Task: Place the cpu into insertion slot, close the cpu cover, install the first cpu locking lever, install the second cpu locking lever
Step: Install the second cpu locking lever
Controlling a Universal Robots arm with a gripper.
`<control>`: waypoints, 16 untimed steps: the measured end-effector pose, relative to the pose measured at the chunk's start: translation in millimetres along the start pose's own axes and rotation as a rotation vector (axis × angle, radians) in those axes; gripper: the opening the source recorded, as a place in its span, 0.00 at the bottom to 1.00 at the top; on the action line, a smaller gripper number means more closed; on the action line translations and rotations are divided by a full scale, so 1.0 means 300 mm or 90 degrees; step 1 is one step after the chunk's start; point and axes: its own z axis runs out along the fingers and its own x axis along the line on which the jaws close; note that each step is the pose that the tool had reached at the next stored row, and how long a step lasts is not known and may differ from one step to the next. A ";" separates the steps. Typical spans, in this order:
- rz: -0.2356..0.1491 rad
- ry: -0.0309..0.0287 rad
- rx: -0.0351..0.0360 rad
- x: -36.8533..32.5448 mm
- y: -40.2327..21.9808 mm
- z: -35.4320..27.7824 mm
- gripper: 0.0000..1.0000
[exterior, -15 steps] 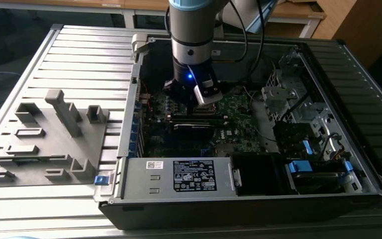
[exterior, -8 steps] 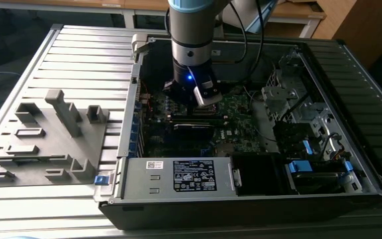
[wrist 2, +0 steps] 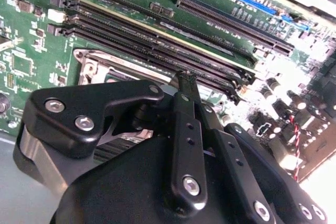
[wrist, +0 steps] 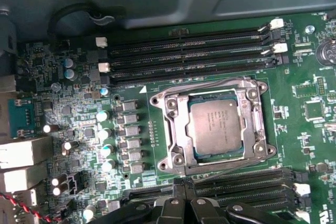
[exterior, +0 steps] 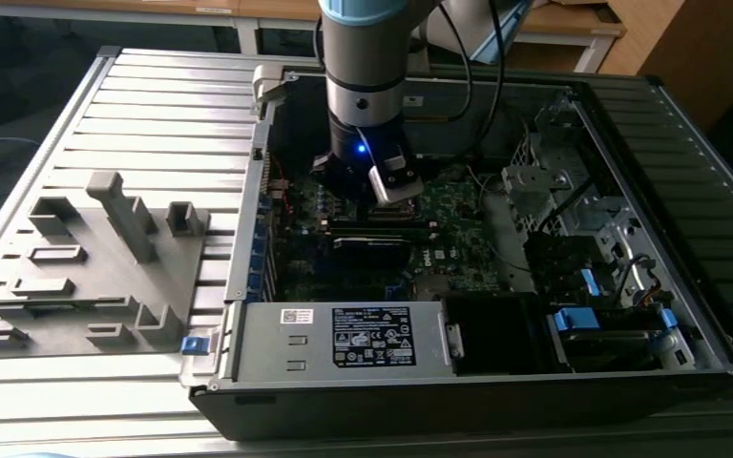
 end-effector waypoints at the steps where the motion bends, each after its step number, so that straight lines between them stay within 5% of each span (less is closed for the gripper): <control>1: 0.000 0.0000 -0.0004 0.001 0.000 0.000 0.11; 16: -0.008 0.0005 -0.0027 0.008 -0.001 0.002 0.11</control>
